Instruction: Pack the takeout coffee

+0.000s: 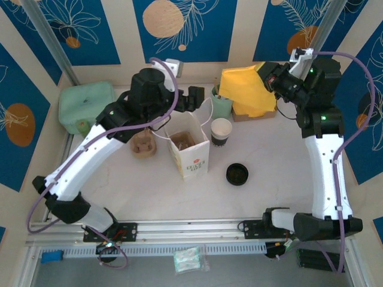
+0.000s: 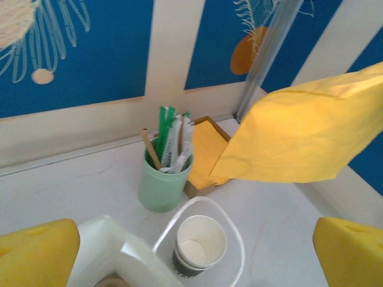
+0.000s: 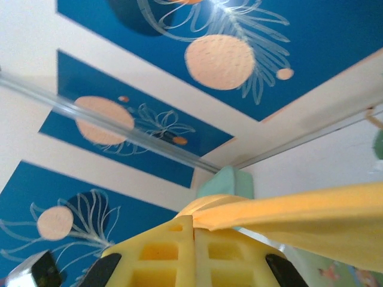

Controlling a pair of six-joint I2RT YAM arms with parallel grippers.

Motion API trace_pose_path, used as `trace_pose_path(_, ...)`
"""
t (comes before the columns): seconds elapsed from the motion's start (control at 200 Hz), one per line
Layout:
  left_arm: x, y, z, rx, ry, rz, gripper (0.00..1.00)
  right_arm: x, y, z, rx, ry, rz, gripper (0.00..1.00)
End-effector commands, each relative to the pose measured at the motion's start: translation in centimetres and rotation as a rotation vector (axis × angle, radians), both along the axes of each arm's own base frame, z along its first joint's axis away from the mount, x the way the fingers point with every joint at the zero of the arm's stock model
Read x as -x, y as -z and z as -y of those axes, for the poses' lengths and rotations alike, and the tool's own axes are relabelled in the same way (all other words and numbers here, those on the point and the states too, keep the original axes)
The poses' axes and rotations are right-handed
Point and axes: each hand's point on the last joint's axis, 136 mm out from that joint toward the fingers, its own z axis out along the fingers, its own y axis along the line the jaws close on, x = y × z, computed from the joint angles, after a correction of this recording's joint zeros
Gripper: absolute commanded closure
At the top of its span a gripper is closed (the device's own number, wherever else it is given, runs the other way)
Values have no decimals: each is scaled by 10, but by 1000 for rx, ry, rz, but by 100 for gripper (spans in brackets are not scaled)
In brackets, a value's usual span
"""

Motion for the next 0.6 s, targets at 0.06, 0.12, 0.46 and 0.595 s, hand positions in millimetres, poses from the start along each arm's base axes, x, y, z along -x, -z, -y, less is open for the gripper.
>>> trace_pose_path(0.06,0,-10,-46,62,-109,29,1,32,-44,-25,26,-54,128,100)
trace_pose_path(0.12,1,-8,-57,67,-131,27,1,39,-55,-36,26,-84,159,100)
trace_pose_path(0.46,5,1,-109,87,-236,15,1,63,-81,-101,66,-271,244,100)
trace_pose_path(0.595,8,3,-127,91,-274,16,1,65,-75,-124,82,-332,238,100)
